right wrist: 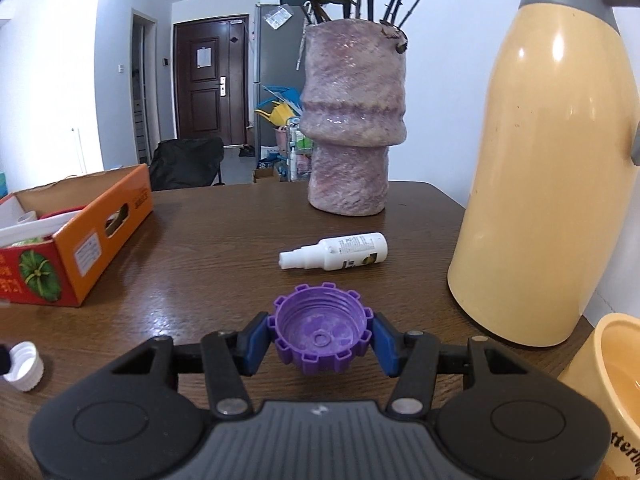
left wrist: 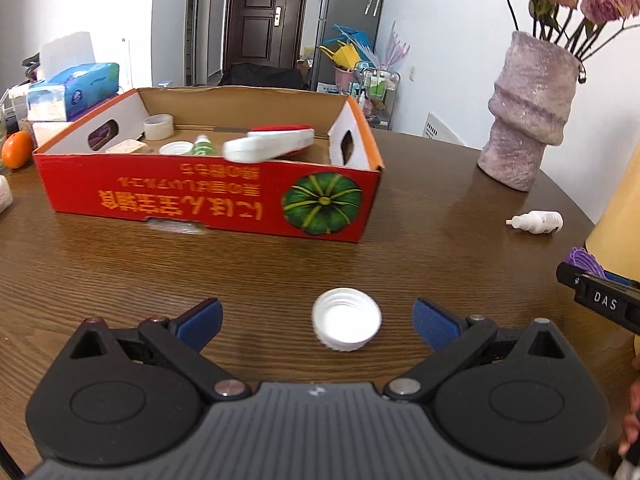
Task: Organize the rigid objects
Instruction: 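Grasp the white screw cap with the left gripper while the right gripper grasps the purple cap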
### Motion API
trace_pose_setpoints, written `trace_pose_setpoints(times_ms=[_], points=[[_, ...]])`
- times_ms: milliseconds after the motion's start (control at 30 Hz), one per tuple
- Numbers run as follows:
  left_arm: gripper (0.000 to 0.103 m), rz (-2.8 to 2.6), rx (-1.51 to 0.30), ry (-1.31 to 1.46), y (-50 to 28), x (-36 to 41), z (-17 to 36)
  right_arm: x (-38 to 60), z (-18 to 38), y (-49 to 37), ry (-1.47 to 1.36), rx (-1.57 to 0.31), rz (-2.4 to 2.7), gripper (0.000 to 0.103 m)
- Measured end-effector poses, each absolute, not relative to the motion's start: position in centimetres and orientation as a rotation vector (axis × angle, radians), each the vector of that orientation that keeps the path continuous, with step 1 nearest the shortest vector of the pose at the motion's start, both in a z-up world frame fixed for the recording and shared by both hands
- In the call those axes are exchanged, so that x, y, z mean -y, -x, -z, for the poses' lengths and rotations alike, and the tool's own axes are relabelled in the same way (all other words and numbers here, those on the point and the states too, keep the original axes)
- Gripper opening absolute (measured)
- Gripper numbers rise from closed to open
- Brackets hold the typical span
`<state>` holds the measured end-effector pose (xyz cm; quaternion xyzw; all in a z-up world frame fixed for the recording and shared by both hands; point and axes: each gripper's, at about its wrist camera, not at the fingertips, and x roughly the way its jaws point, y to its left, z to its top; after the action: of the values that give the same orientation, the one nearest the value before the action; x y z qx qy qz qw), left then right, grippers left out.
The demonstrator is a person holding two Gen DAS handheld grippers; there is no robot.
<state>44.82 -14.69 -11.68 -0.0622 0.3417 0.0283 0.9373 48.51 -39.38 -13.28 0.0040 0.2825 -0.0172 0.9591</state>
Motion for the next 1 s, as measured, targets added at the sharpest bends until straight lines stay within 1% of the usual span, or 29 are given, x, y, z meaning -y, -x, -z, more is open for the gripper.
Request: trace_pose_setpoints(times_ms=[200, 333, 400, 467, 500, 567, 600, 667, 733, 1000], points=[[0.102, -0.109, -0.701, 0.090, -45.5, 16.4, 12.3, 39.1, 13.3, -48.0, -0.003, -0.570, 0.026, 0.053], [0.094, -0.124, -0.708, 0.085, -45.8, 16.9, 12.5, 39.2, 13.4, -48.1, -0.008, -0.569, 0.030, 0.053], [0.088, -0.133, -0.716, 0.072, -45.9, 17.1, 12.8, 39.1, 13.4, -48.1, -0.007, -0.568, 0.029, 0.053], [0.077, -0.129, -0.733, 0.070, -46.1, 17.0, 13.1, 39.0, 13.4, -48.0, -0.006, -0.566, 0.027, 0.053], [0.075, -0.125, -0.739, 0.076, -46.2, 16.9, 13.2, 39.0, 13.4, -48.0, -0.004, -0.564, 0.025, 0.053], [0.063, -0.122, -0.745, 0.074, -46.3, 16.9, 13.4, 38.7, 13.4, -47.8, 0.001, -0.563, 0.022, 0.053], [0.060, -0.123, -0.741, 0.064, -46.3, 17.0, 13.4, 38.6, 13.4, -47.8, 0.004, -0.561, 0.019, 0.053], [0.048, -0.109, -0.733, 0.058, -46.2, 17.0, 13.4, 38.4, 13.4, -47.6, 0.010, -0.555, 0.016, 0.053], [0.042, -0.108, -0.729, 0.044, -46.1, 17.1, 13.4, 38.2, 13.3, -47.4, 0.015, -0.549, 0.014, 0.053], [0.041, -0.094, -0.723, 0.048, -46.1, 16.8, 13.4, 37.3, 13.1, -46.6, 0.016, -0.532, 0.004, 0.053]])
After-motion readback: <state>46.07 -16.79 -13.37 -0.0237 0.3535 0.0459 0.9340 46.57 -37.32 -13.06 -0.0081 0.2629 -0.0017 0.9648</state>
